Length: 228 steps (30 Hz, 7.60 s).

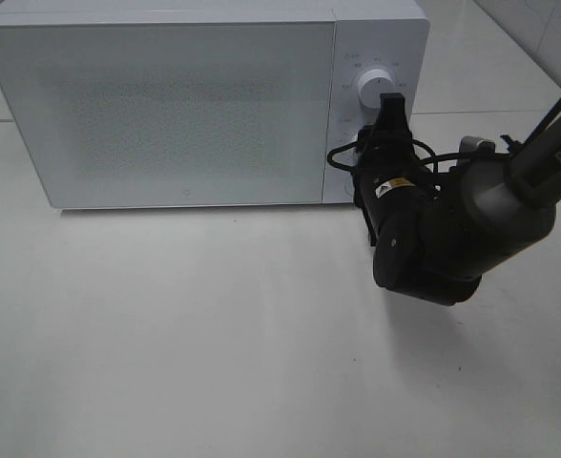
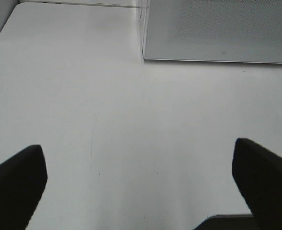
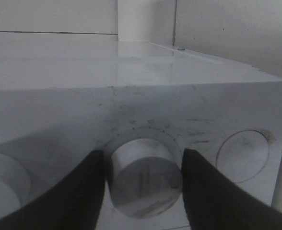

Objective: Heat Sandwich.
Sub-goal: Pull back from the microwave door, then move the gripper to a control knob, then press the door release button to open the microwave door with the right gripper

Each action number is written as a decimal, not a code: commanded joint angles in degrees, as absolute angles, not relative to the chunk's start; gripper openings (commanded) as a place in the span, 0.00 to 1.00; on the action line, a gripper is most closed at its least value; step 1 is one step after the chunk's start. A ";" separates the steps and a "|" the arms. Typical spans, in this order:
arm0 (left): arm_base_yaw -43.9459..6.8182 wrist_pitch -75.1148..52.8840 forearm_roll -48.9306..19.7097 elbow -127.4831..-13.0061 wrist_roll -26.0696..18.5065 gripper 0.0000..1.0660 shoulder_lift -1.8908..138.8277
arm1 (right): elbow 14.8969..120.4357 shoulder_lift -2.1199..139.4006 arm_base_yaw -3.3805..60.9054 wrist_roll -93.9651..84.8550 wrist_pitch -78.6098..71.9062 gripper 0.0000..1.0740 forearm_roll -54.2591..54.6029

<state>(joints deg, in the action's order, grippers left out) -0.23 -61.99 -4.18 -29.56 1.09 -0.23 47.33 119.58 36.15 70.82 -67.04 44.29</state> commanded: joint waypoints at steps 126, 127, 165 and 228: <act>0.00 -61.42 -4.64 -29.51 1.20 0.92 -1.20 | 33.63 23.09 33.63 3.27 62.45 0.66 -0.92; 0.00 -61.42 -4.64 -29.51 1.20 0.92 -1.20 | 32.72 20.74 30.42 3.27 62.85 0.66 -0.92; 0.00 -61.42 -4.64 -29.51 1.20 0.92 -0.52 | 28.53 -1.78 7.33 3.04 56.84 0.64 -5.61; 0.00 -61.42 -4.64 -29.51 1.20 0.92 -0.52 | 29.91 44.81 7.33 7.73 4.93 0.71 -3.95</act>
<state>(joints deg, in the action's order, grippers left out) -0.23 -61.99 -4.18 -29.56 1.09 -0.23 29.74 42.40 7.51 7.05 9.28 -4.07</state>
